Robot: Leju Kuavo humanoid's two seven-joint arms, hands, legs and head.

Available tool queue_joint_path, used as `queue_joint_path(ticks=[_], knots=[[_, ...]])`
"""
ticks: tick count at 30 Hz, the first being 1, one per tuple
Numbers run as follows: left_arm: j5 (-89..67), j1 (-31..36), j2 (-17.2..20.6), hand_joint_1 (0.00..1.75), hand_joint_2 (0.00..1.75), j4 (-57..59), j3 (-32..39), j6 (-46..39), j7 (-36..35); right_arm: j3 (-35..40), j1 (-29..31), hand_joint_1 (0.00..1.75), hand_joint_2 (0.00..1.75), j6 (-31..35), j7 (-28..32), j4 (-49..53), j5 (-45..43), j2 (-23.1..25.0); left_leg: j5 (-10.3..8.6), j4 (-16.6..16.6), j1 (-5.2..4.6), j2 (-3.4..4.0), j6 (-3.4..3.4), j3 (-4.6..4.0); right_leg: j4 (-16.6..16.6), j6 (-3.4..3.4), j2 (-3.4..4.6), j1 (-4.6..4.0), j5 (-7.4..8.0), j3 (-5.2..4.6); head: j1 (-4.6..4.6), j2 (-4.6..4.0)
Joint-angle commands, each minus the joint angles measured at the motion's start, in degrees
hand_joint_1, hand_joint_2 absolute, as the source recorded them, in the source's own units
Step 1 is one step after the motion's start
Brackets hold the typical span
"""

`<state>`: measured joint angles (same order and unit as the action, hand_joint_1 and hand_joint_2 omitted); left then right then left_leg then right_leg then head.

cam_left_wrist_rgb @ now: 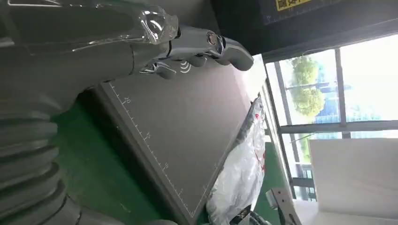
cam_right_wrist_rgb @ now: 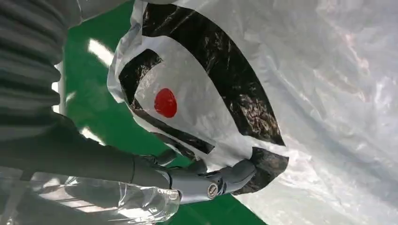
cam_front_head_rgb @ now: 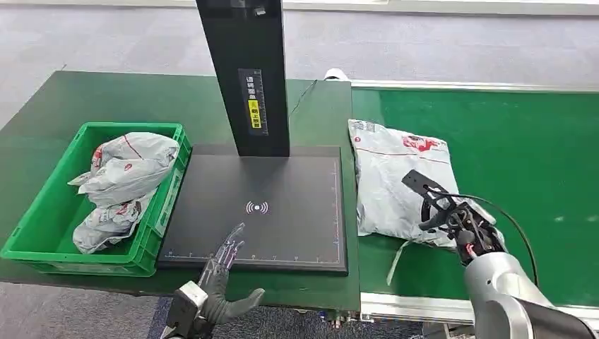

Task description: Moved the parcel from conveyor to table for the left to box.

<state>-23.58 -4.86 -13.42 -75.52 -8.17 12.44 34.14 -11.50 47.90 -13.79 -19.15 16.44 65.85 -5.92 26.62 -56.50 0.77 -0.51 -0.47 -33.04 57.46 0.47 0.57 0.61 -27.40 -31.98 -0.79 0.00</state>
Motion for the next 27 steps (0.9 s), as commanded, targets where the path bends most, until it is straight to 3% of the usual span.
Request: queue_joint_path(ticks=[1,3,4,5,22,25,26,27], knots=[[0.06,1.76,1.32,0.00,1.75,4.26,-0.31,0.12,-0.33,1.83,-1.30,0.00,1.75,-2.91,-3.11,-3.94,3.75,0.79,-0.01,0.09,0.00,0.02,0.01,0.12,-0.10,-0.03,-0.05,-0.01,0.01,0.12,0.00,0.00],[0.11,2.12,1.30,0.00,1.75,4.75,-0.30,-0.01,-0.22,1.60,-1.56,0.07,1.75,-2.66,-2.23,-3.75,3.76,0.92,-0.02,0.10,-0.01,0.00,0.01,0.11,-0.10,-0.03,-0.06,-0.01,0.01,0.12,0.00,0.00],[0.12,2.24,1.33,0.00,1.75,4.86,-0.28,-0.03,-0.20,1.58,-1.44,1.47,1.75,-2.64,-2.08,-3.72,3.77,0.97,-0.01,0.09,-0.01,0.00,0.01,0.11,-0.08,-0.03,-0.05,0.00,0.01,0.11,0.00,0.00],[0.15,2.37,1.40,0.00,1.75,5.05,-0.32,-0.15,0.03,1.33,-1.13,1.75,1.75,-2.81,-0.73,-3.78,3.63,0.98,0.00,0.05,-0.01,0.03,0.01,0.08,-0.04,-0.02,-0.01,0.00,0.00,0.07,0.00,0.00],[0.35,2.08,1.62,0.00,1.75,4.56,0.07,-0.42,0.46,1.75,1.03,1.75,1.75,-3.56,4.63,-3.66,4.81,1.49,-0.02,0.07,-0.03,0.09,0.02,0.09,-0.06,-0.03,0.01,0.01,0.03,0.06,0.00,0.00],[0.35,0.90,1.67,0.00,1.75,3.35,0.45,-0.33,0.54,-0.20,2.32,1.75,1.75,1.97,9.03,-2.98,3.23,1.81,-0.01,0.06,-0.03,0.17,0.02,0.07,-0.04,-0.04,0.07,0.02,0.05,0.02,0.00,0.00],[0.28,0.22,1.62,0.00,1.75,2.68,0.63,-0.57,0.64,-3.81,2.81,1.75,1.75,10.20,13.82,-1.59,0.25,2.42,0.00,0.03,-0.05,0.16,0.02,0.05,0.01,-0.03,0.09,0.04,0.03,-0.01,0.00,0.00],[0.27,0.02,1.65,0.00,1.75,2.59,0.60,-0.57,0.74,-3.62,3.65,1.75,1.75,9.85,13.76,-1.59,0.42,2.43,0.01,0.01,-0.05,0.14,0.01,0.02,0.03,-0.02,0.09,0.04,0.01,-0.02,0.00,0.00]])
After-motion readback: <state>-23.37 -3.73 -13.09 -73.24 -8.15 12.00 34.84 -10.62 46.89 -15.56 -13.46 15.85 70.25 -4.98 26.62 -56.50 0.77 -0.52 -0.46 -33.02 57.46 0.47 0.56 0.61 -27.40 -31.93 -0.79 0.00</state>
